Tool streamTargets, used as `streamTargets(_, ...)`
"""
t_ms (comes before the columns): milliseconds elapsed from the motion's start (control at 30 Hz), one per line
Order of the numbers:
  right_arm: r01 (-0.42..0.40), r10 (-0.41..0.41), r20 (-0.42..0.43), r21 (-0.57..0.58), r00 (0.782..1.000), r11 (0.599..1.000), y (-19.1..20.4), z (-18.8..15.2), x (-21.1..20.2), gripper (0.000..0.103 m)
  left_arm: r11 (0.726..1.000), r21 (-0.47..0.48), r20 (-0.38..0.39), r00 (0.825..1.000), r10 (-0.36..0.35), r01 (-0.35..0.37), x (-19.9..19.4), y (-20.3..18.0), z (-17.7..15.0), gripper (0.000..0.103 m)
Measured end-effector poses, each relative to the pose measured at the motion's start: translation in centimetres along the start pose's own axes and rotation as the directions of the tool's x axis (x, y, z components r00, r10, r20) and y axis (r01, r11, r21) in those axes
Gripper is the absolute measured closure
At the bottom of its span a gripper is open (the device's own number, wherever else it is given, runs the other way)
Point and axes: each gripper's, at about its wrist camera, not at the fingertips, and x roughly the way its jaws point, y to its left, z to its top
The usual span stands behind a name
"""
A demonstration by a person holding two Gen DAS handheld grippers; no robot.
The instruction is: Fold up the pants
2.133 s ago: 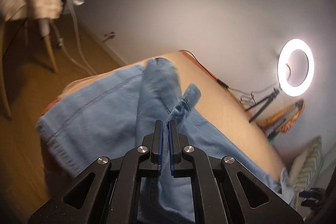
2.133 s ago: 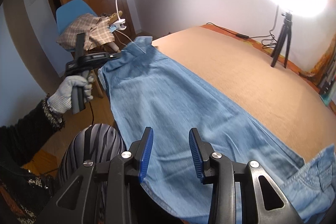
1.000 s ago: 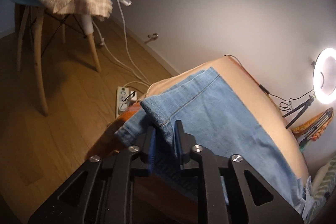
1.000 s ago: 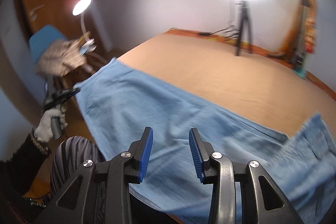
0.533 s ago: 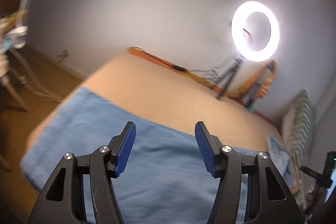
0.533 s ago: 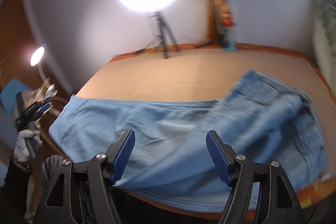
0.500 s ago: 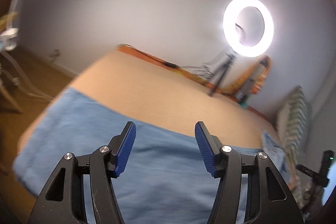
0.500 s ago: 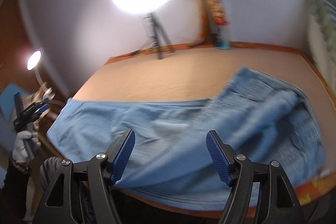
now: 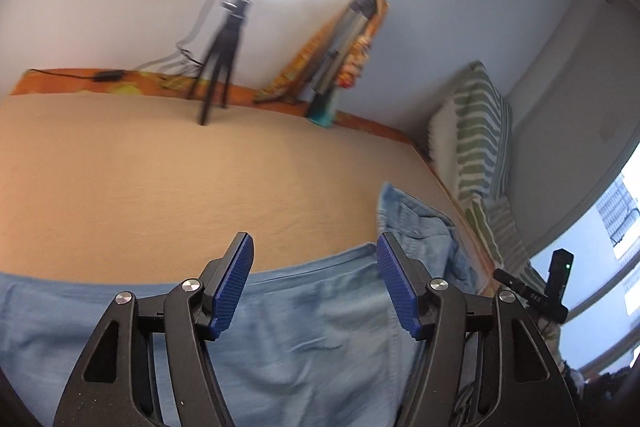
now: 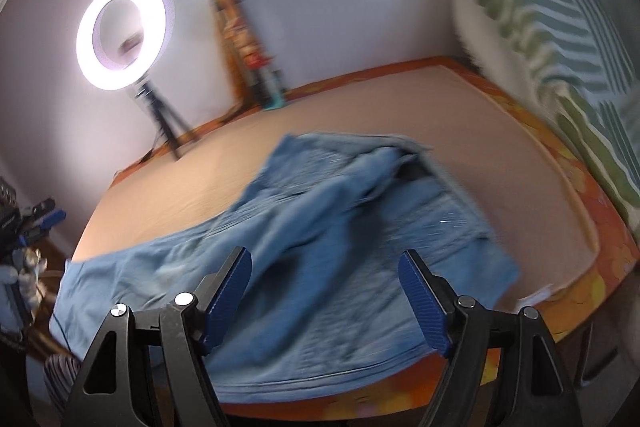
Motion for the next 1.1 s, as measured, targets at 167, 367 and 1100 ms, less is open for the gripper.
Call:
streamTargets(167, 0.087, -0.086, -0.014, 0.062, 0.996, 0.994, -4.9, 1.1, 1.2, 0.025, 0.998, 0.017, -0.103, 0.993, -0.065, 0.068, 6.1, -3.8, 1.2, 0.04)
streamTargets(367, 0.116, -0.11, -0.046, 0.153, 0.993, 0.981, -9.8, 0.3, 2.9, 0.025, 0.994, 0.0, -0.239, 0.965, -0.109, 0.112, 14.0, -7.1, 0.6, 0.04)
streamTargets(1100, -0.012, 0.054, -0.116, 0.335, 0.992, 0.942, -15.3, -1.9, 4.3, 0.027, 0.982, -0.156, -0.277, 0.949, -0.15, 0.11, 24.1, -8.6, -3.0, 0.071)
